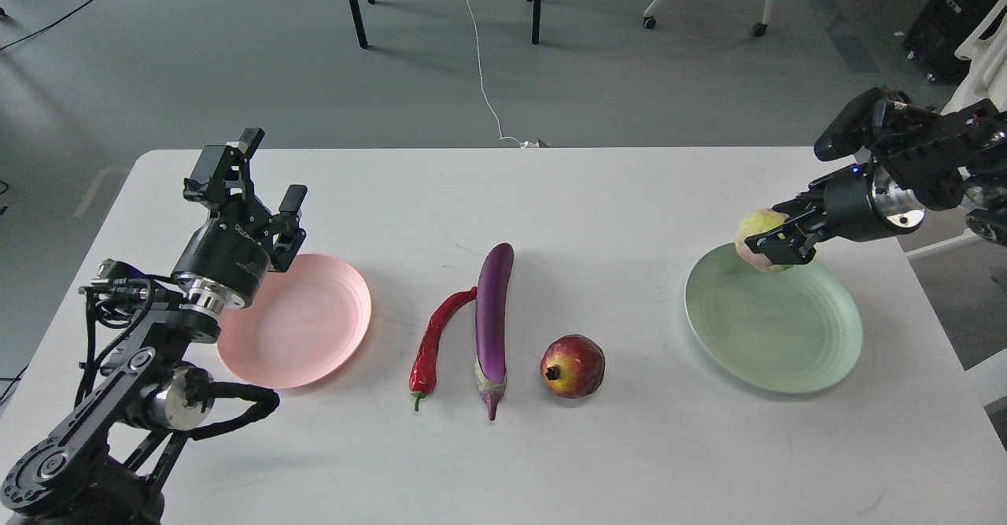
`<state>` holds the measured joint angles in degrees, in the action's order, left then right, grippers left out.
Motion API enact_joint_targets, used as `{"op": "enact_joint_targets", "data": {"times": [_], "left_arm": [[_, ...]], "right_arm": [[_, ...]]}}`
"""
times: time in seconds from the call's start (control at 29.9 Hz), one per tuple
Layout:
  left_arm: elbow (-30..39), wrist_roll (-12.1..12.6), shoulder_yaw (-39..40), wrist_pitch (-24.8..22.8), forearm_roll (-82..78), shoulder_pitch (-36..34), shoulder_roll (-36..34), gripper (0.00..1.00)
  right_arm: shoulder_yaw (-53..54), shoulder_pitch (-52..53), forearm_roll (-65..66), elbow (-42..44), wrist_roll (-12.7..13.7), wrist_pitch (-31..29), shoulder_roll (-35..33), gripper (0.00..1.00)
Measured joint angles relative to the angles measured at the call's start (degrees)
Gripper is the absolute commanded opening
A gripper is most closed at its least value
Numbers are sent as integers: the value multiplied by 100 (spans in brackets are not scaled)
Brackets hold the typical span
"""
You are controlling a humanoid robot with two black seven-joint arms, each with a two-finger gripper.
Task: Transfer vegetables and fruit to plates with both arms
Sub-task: 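Carry the fruit onto the green plate and release it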
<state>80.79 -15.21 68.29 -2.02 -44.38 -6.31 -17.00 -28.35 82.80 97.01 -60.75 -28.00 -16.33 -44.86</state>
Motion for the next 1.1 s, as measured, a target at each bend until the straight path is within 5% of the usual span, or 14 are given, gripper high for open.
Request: {"op": "enact_joint_targets", "data": {"times": [0.43,0.6,0.9,1.1], "left_arm": [[-1,0,2,0,0,2,-3,98],[-2,0,16,0,0,-1,-6,98],[-2,9,44,0,0,0,-30,98],[-2,9,42,-6,0,2,-30,98]], "right_arm": [[62,-667,64,438,1,373,-74,64],[65,-790,58,642,0,505,147,92],[178,-814,49,581,0,538,170,94],[783,-396,-26,-336,1,508,109,94]]}}
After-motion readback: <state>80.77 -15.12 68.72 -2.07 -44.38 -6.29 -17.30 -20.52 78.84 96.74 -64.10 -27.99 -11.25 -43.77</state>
